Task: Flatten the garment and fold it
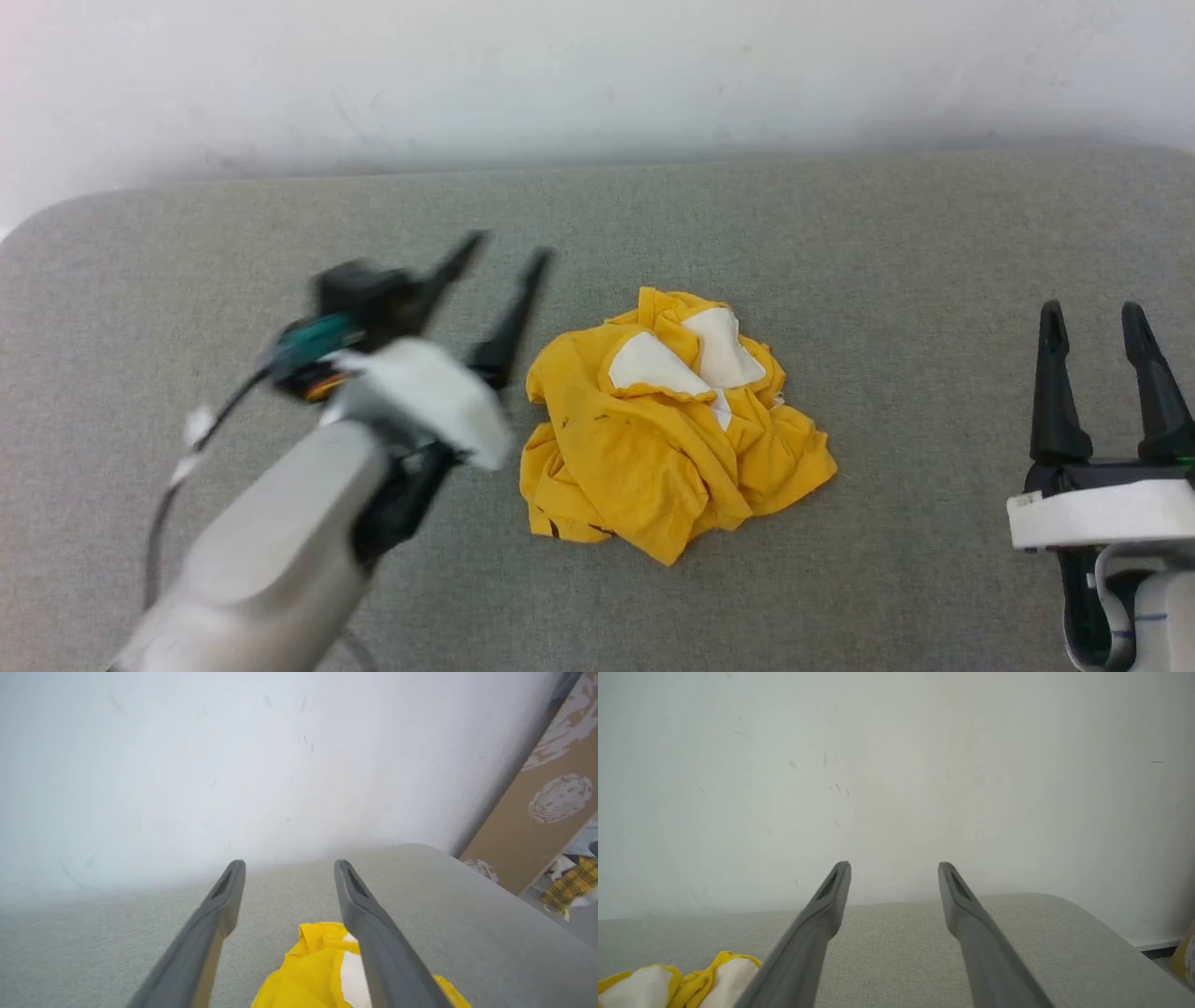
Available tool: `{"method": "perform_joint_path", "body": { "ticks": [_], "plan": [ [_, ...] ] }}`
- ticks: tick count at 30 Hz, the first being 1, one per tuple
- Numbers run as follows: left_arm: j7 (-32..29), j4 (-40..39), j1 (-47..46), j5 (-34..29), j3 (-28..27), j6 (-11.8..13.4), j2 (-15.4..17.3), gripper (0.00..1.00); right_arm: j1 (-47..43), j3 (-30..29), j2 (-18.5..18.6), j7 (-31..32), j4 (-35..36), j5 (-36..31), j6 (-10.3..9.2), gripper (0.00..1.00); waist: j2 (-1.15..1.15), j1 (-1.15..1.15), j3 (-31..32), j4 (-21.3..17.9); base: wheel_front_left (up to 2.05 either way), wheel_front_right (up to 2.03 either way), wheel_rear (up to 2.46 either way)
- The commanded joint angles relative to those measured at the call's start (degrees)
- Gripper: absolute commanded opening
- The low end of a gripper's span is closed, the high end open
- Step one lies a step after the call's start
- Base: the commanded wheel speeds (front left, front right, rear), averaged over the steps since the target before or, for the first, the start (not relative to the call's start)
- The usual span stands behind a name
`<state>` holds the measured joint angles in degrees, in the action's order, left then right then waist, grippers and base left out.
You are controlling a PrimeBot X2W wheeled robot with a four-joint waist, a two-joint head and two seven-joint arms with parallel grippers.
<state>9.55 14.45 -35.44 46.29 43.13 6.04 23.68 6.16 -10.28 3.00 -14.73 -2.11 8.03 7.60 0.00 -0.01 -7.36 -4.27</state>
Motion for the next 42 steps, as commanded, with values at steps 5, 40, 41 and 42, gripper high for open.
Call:
{"method": "perform_joint_path", "body": {
  "ticks": [5,40,41,42],
  "plan": [
    [4.93,-10.14,12.07,-2.82,-7.93,10.20,7.65,1.00,-2.06,-0.02,-0.13,-0.27,-0.10,-0.09,-0.11,1.00,0.00,0.01,0.24,-0.61,0.00,0.00,0.00],
    [5.44,-30.94,39.02,-32.55,-41.88,-3.36,-18.10,1.00,3.82,15.29,14.58,35.61,2.39,6.36,-0.11,1.00,0.00,0.01,-8.40,10.15,0.00,0.00,0.00],
    [5.44,-30.69,38.93,-32.77,-42.16,-3.77,-18.45,1.00,3.61,16.52,15.55,36.89,2.25,7.01,-0.11,1.00,0.00,0.01,-8.69,10.66,0.00,0.00,0.00],
    [5.44,-30.50,38.86,-32.99,-42.47,-4.14,-18.76,1.00,3.43,17.53,16.21,37.99,2.04,7.83,-0.11,1.00,0.00,0.01,-8.91,11.10,0.00,0.00,0.00]
  ]
}}
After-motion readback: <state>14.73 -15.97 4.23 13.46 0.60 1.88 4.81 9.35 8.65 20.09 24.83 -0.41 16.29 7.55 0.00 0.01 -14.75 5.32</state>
